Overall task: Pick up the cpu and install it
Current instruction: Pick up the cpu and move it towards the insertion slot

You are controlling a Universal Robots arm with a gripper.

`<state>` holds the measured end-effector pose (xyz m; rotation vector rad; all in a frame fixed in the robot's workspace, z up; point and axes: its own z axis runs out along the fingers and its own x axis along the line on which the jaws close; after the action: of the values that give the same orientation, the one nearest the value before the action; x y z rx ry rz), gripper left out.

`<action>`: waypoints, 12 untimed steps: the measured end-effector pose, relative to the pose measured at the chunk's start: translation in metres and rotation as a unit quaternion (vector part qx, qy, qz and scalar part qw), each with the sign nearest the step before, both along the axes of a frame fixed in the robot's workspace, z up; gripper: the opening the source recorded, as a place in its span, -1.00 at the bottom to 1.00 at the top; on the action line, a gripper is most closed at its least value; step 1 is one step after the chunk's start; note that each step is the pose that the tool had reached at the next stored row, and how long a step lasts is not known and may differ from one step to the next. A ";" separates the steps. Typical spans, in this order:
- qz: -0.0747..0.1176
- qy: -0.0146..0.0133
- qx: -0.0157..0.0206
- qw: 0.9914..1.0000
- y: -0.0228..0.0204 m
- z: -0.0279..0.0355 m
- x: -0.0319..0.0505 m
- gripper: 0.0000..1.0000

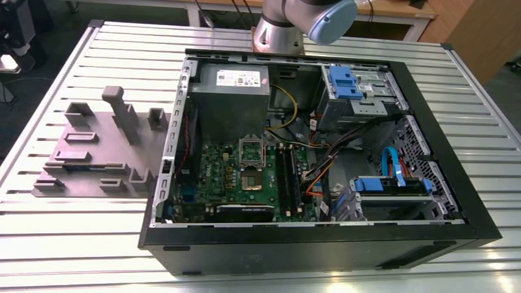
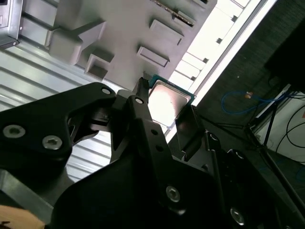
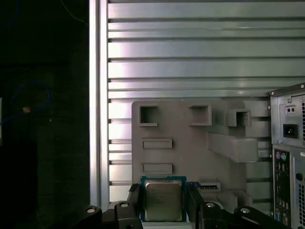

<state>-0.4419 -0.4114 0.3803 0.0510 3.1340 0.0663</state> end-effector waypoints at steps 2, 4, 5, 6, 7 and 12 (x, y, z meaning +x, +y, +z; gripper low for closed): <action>0.000 0.000 0.000 1.000 0.0000 0.0046 0.0000 -0.05; 0.000 0.000 0.000 1.000 0.0000 0.0092 0.0000 -0.05; 0.000 0.000 0.000 1.000 0.0000 0.0105 0.0000 -0.05; 0.000 0.000 0.000 1.000 0.0000 0.0107 -0.0001 -0.05; 0.000 0.000 0.000 1.000 0.0000 0.0107 0.0000 -0.05; 0.000 0.000 0.000 1.000 0.0000 0.0108 0.0000 -0.05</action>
<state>-0.4419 -0.4114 0.3911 0.0511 3.1340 0.0654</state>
